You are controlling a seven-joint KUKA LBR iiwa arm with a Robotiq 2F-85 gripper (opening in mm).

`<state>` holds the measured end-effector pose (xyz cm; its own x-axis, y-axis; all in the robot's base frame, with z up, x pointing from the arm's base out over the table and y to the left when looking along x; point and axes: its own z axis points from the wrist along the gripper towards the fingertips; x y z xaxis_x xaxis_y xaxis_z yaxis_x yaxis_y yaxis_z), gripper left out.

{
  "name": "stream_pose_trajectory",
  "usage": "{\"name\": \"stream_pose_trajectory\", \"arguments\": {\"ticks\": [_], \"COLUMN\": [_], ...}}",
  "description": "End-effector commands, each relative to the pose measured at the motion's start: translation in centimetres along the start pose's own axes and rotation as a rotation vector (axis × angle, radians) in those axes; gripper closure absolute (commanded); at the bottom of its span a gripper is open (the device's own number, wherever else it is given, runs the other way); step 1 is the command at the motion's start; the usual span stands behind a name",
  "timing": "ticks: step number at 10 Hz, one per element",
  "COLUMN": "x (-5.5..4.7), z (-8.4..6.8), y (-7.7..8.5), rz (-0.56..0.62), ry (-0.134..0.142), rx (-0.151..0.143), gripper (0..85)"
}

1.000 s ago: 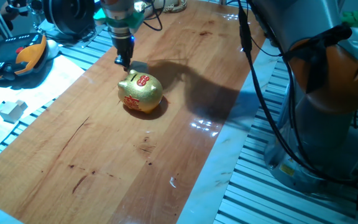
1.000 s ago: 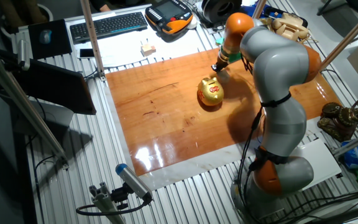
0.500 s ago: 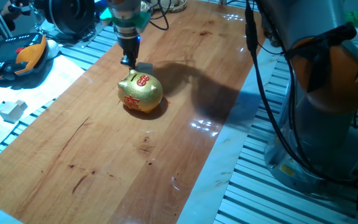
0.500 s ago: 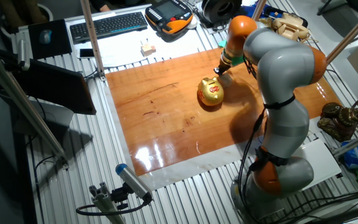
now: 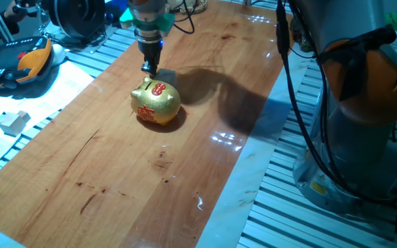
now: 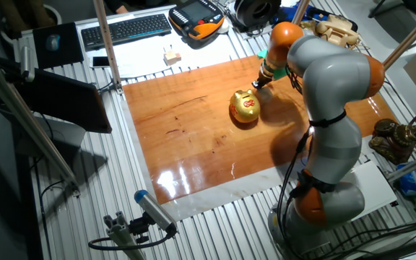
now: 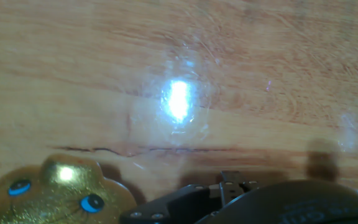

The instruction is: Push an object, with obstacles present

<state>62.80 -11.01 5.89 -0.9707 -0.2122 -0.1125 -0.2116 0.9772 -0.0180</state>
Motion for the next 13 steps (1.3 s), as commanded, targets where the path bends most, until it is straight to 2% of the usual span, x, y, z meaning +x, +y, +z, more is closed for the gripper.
{"name": "stream_pose_trajectory", "arguments": {"ticks": [1, 5, 10, 13], "x": [0.3, 1.6, 2.6, 2.7], "z": [0.0, -0.3, -0.8, -0.9], "y": [-0.1, -0.8, -1.3, -1.9], "rz": [-0.001, -0.008, -0.005, -0.014], "ry": [-0.001, -0.002, 0.008, 0.008], "rx": [0.0, -0.001, -0.006, -0.007], "gripper": [85.0, 85.0, 85.0, 85.0]}}
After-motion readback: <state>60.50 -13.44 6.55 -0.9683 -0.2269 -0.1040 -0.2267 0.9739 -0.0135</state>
